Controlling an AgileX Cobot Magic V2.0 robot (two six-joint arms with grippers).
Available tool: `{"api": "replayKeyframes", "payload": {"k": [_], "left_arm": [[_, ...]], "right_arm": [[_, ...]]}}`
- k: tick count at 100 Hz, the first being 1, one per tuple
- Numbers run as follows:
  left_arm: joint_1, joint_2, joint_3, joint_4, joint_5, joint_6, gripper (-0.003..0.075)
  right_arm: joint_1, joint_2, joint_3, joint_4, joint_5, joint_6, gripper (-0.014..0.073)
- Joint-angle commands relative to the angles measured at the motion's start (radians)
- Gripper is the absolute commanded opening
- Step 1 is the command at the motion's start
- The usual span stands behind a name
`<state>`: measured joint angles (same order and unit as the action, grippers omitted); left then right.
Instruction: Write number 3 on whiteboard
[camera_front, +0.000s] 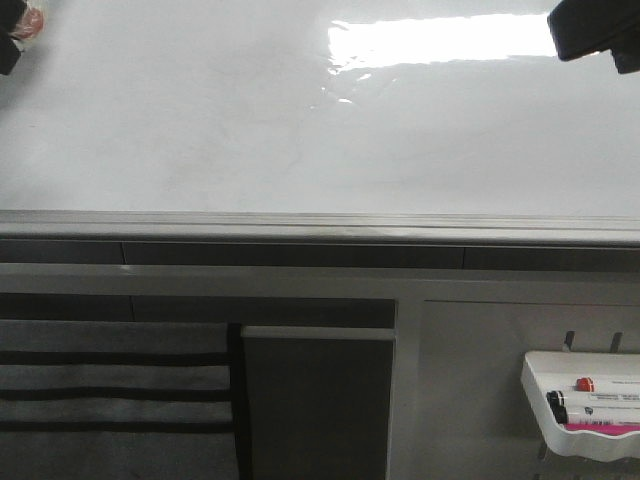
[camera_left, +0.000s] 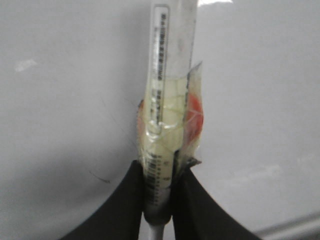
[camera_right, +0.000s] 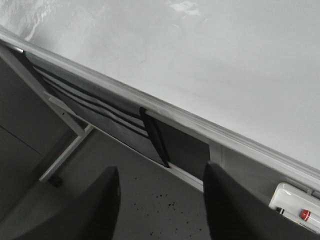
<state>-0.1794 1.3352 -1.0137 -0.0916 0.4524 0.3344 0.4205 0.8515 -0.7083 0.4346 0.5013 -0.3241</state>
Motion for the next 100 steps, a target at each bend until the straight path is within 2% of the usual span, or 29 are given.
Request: {"api": "replayKeyframes", "payload": {"k": [1,9,21,35,43,58,76,86,100], "left_arm": [[-0.040,-0.071,-0.059,-0.009,0.149,0.104,-0.0013],[-0.086,-0.090,-0.075,-0.044,0.283,0.174,-0.0013],[-0.167,-0.102,-0.088,-0.189,0.486,0.372,-0.0013],[-0.275,-0.102,-0.088,-0.352,0.588,0.519,-0.0013],[-0.332,-0.102,-0.088,-0.376,0.593,0.536,-0.0013],[-0.433,-0.102,-0.088,-0.378,0.593,0.570,-0.0013],[-0.507,-0.102,-0.090,-0.378,0.568,0.583,-0.0013],[-0.523,-0.102,-0.099,-0.378,0.556,0.583,-0.0013],[-0.530,-0.100,-0.103,-0.378,0.551,0.583,-0.0013]], "right_arm": [[0.004,0.010,-0.092,-0.016,0.048,-0.012,0.0333],[0.004,0.040,-0.152,-0.029,0.135,-0.012,0.0333],[0.004,0.110,-0.248,-0.040,0.299,-0.055,0.0333],[0.006,0.221,-0.350,-0.036,0.496,-0.163,0.0333],[0.006,0.274,-0.386,-0.011,0.553,-0.247,0.0333],[0.006,0.351,-0.447,0.149,0.627,-0.493,0.0333],[0.044,0.373,-0.495,0.218,0.622,-0.707,0.0333],[0.079,0.373,-0.507,0.218,0.608,-0.782,0.0333],[0.136,0.382,-0.507,0.218,0.543,-0.794,0.0333]]}}
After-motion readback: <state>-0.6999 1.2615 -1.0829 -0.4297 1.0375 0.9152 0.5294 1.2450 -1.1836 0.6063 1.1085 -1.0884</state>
